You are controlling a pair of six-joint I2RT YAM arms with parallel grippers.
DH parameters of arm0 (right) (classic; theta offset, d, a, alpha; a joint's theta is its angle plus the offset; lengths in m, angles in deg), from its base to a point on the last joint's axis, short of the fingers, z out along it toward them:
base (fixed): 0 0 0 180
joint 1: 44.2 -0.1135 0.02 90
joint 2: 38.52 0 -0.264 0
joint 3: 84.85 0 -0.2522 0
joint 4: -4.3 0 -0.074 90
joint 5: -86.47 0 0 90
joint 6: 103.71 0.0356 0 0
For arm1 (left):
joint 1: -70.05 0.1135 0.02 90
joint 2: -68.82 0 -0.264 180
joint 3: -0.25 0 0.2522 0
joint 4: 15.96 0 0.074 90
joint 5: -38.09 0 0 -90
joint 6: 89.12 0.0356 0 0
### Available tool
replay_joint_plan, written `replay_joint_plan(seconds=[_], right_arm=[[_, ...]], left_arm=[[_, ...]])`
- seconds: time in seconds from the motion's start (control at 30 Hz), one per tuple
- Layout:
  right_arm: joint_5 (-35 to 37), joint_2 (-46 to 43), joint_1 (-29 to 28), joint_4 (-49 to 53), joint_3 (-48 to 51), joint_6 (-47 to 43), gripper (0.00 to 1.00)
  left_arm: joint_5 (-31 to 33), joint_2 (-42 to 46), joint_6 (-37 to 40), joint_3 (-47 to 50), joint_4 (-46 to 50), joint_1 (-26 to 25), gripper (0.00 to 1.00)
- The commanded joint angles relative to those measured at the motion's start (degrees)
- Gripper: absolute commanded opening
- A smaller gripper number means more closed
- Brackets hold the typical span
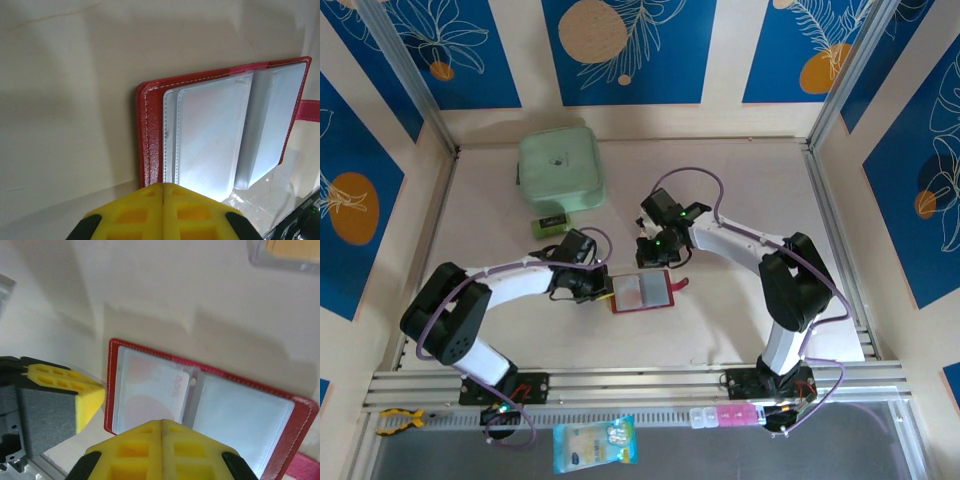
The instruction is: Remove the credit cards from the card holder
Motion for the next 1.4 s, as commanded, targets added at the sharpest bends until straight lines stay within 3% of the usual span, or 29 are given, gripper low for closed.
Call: replay_joint_plan(seconds=[0.0,0.4,0.63,1.37], right_arm=[[-1.86,-1.96,-0.85,-1.24,1.56,4.01,0.00],[-6.59,0.07,-2.21,-4.66,4.81,9.03,0.00],[-11.04,3.08,-2.91,-8.29,5.33,13.00,0.17],[-8.43,8.93,-4.44,-6.09,3.86,13.83,0.24]], left_arm=[[-0.98,-0.41,-0.58,0.89,-1.05,-0.67,0.08],[-0.91,-1.96,0.03,1.37,-0.05,-0.72,0.06],[-0.18,-2.80,0.59,1.21,0.98,-0.74,0.05],[1.78,-3.31,1.45,-0.21,3.23,-0.65,0.05]])
